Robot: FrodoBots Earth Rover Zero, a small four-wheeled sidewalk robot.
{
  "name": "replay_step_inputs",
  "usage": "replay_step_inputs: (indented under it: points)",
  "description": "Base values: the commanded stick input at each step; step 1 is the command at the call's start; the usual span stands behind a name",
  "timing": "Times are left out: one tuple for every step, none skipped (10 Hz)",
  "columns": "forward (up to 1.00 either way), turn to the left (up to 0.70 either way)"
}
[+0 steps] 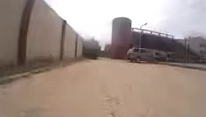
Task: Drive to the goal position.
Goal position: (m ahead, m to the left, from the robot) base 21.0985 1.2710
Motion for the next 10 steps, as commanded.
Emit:
replay_step_inputs:
  points:
    - [1.0,0.0]
    - [1.0,0.0]
    - [1.0,0.0]
    - [1.0,0.0]
    - [1.0,0.0]
    - [1.0,0.0]
    - [1.0,0.0]
    - [1.0,0.0]
    - [1.0,0.0]
    - [1.0,0.0]
